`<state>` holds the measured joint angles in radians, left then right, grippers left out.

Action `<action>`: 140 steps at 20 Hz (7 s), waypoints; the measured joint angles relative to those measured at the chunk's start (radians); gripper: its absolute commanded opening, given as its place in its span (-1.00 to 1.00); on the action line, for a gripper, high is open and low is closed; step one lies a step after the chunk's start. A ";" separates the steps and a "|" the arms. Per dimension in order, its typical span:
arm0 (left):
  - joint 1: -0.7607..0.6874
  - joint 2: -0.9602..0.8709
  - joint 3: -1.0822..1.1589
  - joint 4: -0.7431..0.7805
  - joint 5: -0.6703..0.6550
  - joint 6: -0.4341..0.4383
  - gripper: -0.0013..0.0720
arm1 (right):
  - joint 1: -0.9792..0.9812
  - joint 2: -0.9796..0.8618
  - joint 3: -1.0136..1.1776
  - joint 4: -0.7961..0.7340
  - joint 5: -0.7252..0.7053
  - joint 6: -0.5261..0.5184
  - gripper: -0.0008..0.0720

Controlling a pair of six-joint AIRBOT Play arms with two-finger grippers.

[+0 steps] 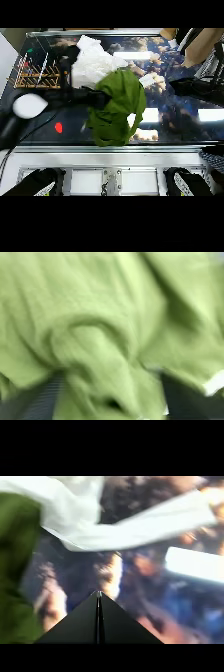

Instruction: Fold the clothes and pants, and hang the long-sleeved shirts on hangers.

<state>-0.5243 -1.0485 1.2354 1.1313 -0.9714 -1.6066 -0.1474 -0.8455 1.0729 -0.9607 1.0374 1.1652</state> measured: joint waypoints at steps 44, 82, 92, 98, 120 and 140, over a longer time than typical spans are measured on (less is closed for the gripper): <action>0.410 0.147 0.240 -0.001 -0.118 0.071 -0.92 | 0.170 -0.062 0.372 -0.039 0.057 0.099 -0.94; 0.540 -0.104 -0.294 -0.081 -0.019 0.185 0.87 | 0.160 -0.008 -0.057 -0.374 0.168 0.249 0.73; 0.294 -0.645 0.119 -0.254 0.170 0.300 0.87 | 0.160 -0.006 -0.057 -0.371 0.167 0.249 0.73; 0.257 -0.789 0.266 -0.258 0.097 0.253 -0.92 | 0.160 -0.005 -0.057 -0.363 0.167 0.249 0.73; -0.197 -0.323 0.482 -0.185 -0.072 0.299 0.25 | 0.159 0.050 0.271 -0.364 -0.285 0.249 0.23; 0.349 -0.370 -0.027 0.116 -0.005 0.051 0.73 | 0.245 -0.045 -0.216 -0.277 0.032 0.250 0.23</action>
<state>-0.1757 -1.4181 1.2087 1.2476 -0.9760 -1.5555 0.0978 -0.8909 0.8570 -1.2373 1.0698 1.4151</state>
